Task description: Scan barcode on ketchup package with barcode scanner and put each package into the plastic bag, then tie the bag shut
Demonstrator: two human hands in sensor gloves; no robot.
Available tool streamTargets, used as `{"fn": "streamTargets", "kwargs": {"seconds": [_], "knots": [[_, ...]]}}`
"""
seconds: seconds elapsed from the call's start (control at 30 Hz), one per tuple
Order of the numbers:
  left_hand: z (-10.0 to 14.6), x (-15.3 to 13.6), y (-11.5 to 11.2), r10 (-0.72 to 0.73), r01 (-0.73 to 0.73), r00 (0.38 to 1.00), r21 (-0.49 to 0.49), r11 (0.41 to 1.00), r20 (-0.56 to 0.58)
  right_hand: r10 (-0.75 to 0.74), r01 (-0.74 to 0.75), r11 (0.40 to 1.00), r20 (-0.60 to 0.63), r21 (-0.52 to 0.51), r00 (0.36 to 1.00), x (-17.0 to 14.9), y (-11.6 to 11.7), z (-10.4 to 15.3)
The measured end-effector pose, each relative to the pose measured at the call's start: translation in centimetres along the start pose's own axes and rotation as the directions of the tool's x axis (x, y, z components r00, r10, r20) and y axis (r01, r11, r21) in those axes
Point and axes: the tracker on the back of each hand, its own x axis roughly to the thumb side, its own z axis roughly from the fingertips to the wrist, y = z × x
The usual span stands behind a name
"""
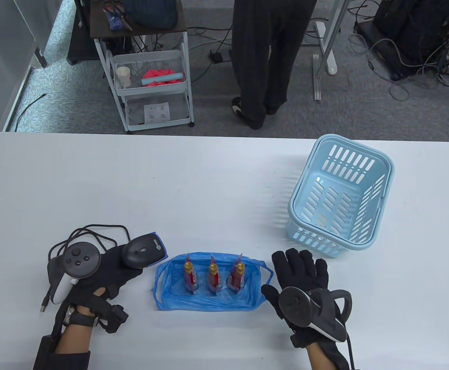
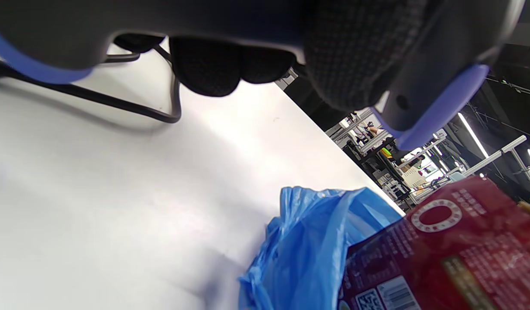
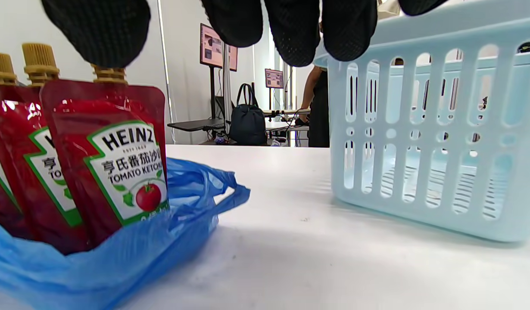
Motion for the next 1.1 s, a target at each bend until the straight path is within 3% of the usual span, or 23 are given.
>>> {"fn": "streamTargets", "kwargs": {"seconds": [0.47,0.83,1.1], "knots": [[0.0,0.0,0.0,0.015,-0.015,1.0,0.009,1.0,-0.001,0.001,0.001,0.993,-0.018,0.121,1.0,-1.3,2.3,0.3],[0.1,-0.2,0.6,0.054,-0.054,0.999,0.017,0.998,-0.005,-0.019,0.024,0.99,-0.041,0.138,0.999,-2.3,2.8,0.4],[0.0,-1.7,1.1,0.091,-0.086,0.993,0.069,0.994,-0.08,-0.036,0.043,0.987,-0.052,0.153,0.998,-2.6,3.0,0.3]]}}
